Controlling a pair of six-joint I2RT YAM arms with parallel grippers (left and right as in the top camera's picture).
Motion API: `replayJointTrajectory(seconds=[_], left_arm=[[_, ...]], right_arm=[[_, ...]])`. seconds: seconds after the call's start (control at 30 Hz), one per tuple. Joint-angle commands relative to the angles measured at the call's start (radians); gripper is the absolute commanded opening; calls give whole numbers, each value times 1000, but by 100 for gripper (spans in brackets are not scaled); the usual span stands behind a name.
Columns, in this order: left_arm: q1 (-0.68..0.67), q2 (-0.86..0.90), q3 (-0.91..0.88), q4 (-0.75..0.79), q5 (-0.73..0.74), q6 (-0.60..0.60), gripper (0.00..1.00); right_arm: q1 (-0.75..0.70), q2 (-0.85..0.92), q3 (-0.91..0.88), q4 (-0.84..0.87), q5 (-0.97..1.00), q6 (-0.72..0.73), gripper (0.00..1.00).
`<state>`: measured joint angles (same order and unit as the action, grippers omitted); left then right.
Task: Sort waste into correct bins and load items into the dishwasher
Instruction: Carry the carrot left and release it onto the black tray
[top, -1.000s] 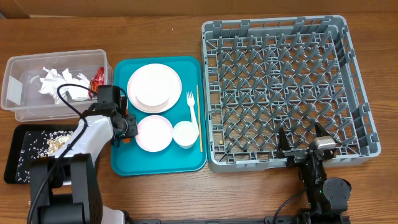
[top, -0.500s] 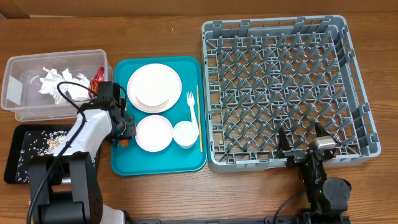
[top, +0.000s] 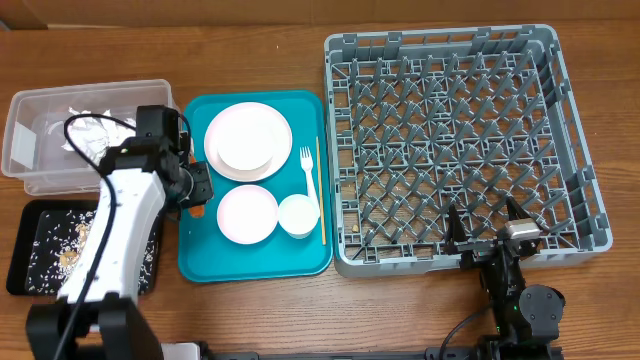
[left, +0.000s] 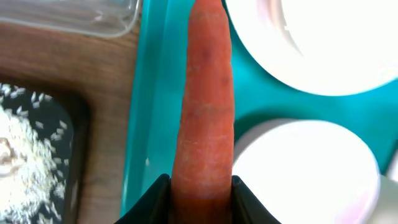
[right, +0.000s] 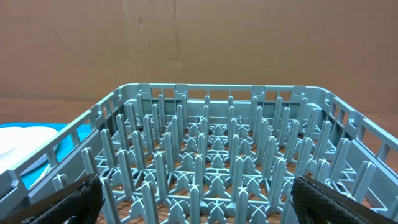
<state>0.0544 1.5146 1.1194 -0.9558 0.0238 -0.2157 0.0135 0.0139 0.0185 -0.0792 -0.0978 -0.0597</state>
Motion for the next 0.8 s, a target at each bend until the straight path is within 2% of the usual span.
replayJointTrajectory(seconds=[0.0, 0.13, 0.3, 0.4, 0.63, 0.77], left_arm=[[5, -71, 22, -28, 33, -76, 4], [7, -125, 22, -47, 13, -87, 4], [61, -175, 22, -52, -42, -201, 4], [127, -191, 22, -54, -58, -271, 4], [335, -188, 21, -33, -71, -273, 4], [423, -188, 12, -35, -49, -336, 4]], right_arm=[[-3, -10, -11, 5, 3, 3, 100], [-3, -10, -11, 4, 3, 3, 100], [-3, -10, -11, 5, 3, 3, 100], [-3, -10, -11, 4, 3, 3, 100], [-3, -10, -11, 4, 3, 3, 100], [-3, -10, -11, 4, 3, 3, 100]])
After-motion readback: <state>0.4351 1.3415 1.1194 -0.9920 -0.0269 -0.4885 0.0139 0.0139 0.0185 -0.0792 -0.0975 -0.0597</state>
